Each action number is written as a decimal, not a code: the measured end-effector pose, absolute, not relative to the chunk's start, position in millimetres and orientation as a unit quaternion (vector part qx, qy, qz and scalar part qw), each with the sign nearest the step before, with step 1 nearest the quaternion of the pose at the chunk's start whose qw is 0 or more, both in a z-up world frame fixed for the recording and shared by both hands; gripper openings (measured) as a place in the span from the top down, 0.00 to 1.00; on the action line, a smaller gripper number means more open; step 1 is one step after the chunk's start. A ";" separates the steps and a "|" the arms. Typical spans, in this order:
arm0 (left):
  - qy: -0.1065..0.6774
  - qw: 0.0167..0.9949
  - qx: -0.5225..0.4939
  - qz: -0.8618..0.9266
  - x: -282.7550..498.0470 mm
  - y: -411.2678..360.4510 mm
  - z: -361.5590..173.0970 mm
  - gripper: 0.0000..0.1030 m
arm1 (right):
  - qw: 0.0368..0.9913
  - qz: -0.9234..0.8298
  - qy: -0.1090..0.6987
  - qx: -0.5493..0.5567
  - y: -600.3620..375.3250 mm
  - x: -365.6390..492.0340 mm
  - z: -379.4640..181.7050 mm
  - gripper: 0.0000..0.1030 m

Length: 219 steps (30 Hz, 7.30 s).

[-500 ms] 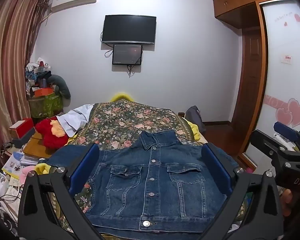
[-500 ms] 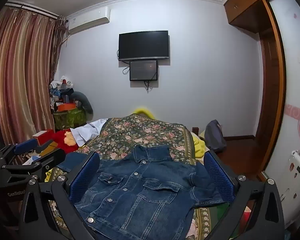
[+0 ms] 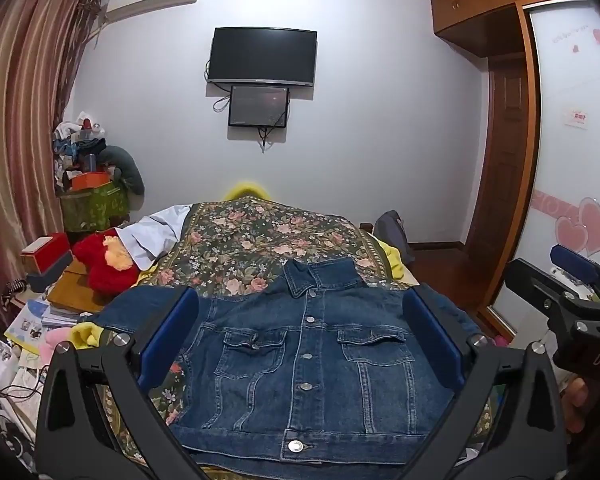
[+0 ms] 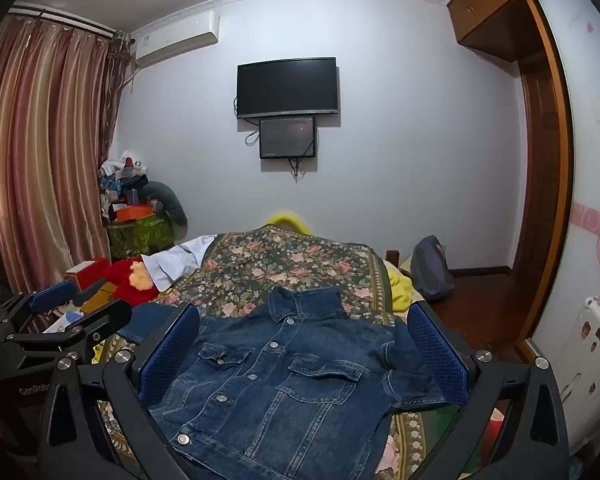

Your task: Fold large clothes

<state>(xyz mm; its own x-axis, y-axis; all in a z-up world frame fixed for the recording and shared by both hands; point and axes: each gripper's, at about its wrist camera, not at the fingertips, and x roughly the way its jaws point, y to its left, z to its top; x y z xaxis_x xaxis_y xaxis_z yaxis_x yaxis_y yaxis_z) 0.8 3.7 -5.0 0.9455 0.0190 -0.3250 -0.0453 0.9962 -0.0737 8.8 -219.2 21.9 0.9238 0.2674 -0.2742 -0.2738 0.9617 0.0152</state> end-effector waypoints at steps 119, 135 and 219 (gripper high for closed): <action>0.442 0.797 -0.375 0.172 228.4 350.3 -253.1 0.32 | 0.876 0.203 0.428 -0.089 -77.5 344.0 -153.1 0.00; 0.414 0.851 -0.168 0.277 261.4 316.9 -209.9 0.92 | 0.838 0.259 0.466 -0.119 -43.6 351.8 -183.1 0.00; 0.294 0.953 0.018 0.071 303.4 97.6 -66.5 0.85 | 0.865 0.214 0.452 -0.040 -164.1 326.0 -151.9 0.00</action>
